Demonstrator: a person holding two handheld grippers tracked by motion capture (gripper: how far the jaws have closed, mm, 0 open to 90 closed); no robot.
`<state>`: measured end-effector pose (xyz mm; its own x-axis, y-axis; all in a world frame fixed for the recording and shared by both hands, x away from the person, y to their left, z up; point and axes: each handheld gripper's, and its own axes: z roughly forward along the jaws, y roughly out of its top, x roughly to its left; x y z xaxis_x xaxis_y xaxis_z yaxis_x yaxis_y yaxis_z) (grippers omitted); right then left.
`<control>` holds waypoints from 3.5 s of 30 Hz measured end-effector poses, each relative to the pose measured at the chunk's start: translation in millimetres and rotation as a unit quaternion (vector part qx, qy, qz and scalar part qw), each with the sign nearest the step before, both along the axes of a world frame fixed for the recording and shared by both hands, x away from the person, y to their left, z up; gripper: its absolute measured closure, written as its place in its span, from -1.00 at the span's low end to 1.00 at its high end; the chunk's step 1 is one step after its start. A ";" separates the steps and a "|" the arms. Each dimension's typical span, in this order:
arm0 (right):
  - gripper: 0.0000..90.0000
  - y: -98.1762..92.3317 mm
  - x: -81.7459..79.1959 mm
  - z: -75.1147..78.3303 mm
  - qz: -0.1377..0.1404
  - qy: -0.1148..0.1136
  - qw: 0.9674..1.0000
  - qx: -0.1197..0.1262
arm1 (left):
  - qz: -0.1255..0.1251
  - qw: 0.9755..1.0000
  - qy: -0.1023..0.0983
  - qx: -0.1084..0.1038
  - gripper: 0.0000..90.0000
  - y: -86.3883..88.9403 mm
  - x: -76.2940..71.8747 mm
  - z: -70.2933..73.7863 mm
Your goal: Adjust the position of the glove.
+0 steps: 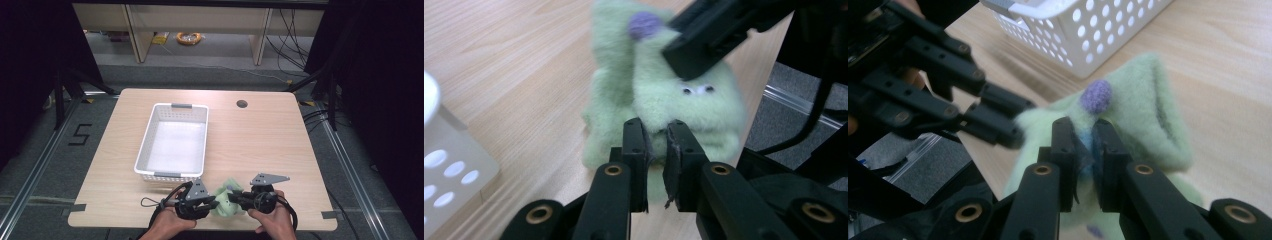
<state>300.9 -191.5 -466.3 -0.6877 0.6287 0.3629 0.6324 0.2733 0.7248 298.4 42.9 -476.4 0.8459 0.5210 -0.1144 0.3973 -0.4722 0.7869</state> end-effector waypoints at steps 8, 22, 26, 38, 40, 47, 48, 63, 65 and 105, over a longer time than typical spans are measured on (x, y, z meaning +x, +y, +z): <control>0.79 0.8 -15.3 -10.7 -0.021 0.029 0.999 0.008 | 0.001 1.000 0.010 0.003 0.80 0.9 10.3 0.4; 0.50 -19.4 -6.4 -4.1 -0.029 0.000 0.999 -0.042 | 0.016 0.999 0.034 0.001 0.75 8.2 19.7 -9.6; 0.53 -36.3 4.5 -5.4 -0.038 -0.008 0.996 -0.078 | 0.014 0.999 0.036 -0.005 0.75 8.0 19.9 -9.6; 0.80 -25.2 12.0 -21.6 0.005 0.044 0.996 -0.083 | 0.015 0.999 0.031 -0.007 0.77 7.3 18.5 -8.4; 0.90 -25.8 10.9 -18.6 0.012 0.038 0.996 -0.085 | 0.023 0.999 0.038 -0.015 0.79 7.3 17.8 -7.0; 0.91 -28.0 -6.0 -6.7 0.024 0.034 0.998 -0.039 | 0.024 0.999 0.020 -0.025 0.81 10.3 20.2 8.6; 0.91 -27.9 -9.4 -6.1 0.017 0.033 0.998 -0.046 | 0.021 0.999 0.019 -0.023 0.81 10.7 21.5 9.5; 0.68 -30.8 -13.5 -26.9 0.008 0.073 0.996 -0.058 | 0.031 0.997 0.066 -0.017 0.73 9.3 26.1 -12.8; 0.54 -33.1 -11.6 -25.9 0.011 0.055 0.996 -0.068 | 0.034 0.997 0.070 -0.022 0.62 13.1 27.4 -11.6; 0.20 -24.5 18.8 -39.4 -0.005 0.075 0.996 -0.054 | 0.066 0.984 0.157 -0.049 0.13 2.9 15.2 -33.6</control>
